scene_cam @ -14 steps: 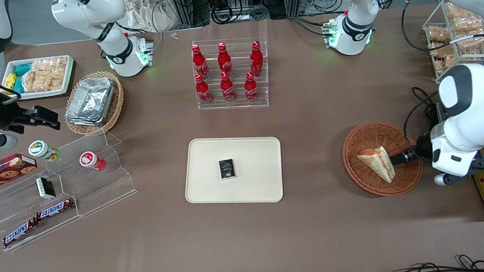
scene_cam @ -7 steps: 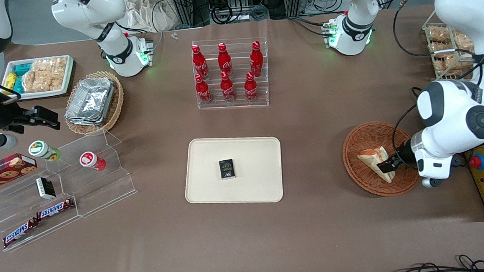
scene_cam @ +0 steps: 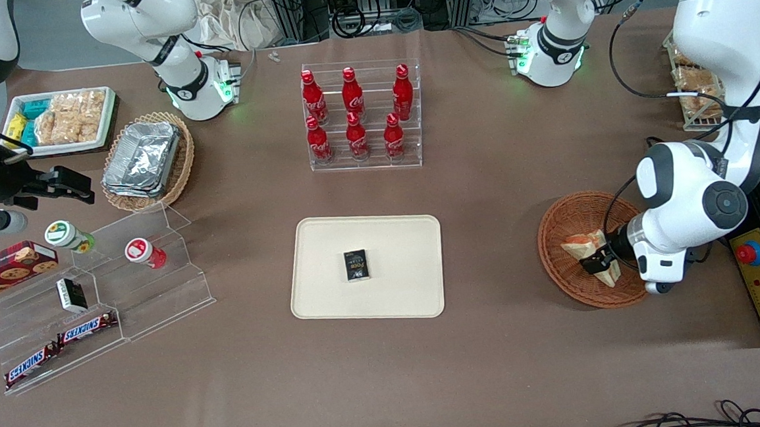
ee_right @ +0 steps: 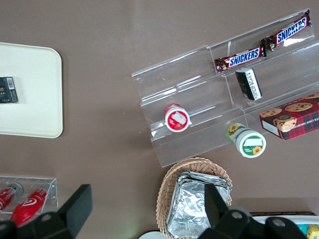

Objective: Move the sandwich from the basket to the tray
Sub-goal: 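Lower the left gripper and close it on the wrapped sandwich, then lift the sandwich and carry it with the left gripper toward the cream tray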

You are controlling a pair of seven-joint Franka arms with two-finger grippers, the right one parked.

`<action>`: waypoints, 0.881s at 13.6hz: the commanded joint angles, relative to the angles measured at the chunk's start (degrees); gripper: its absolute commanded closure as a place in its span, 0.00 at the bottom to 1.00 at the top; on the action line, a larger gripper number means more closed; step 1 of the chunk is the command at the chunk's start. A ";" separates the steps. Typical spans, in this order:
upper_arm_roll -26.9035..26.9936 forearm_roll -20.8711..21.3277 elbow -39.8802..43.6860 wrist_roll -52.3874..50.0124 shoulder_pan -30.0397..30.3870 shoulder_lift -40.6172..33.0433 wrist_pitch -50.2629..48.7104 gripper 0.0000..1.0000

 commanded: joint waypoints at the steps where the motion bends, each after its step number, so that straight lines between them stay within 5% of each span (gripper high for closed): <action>1: 0.41 0.33 -2.06 -0.94 0.56 -0.58 2.04 0.05; 5: 0.77 0.33 -3.21 -1.03 0.56 0.12 4.42 0.22; 8: 0.68 0.33 -2.77 -1.03 0.48 -0.23 3.81 0.69; 10: 0.50 0.33 -1.55 -1.03 0.13 -1.19 0.75 0.75; 12: 0.15 0.25 -0.05 -1.12 -0.23 -3.12 -5.30 0.99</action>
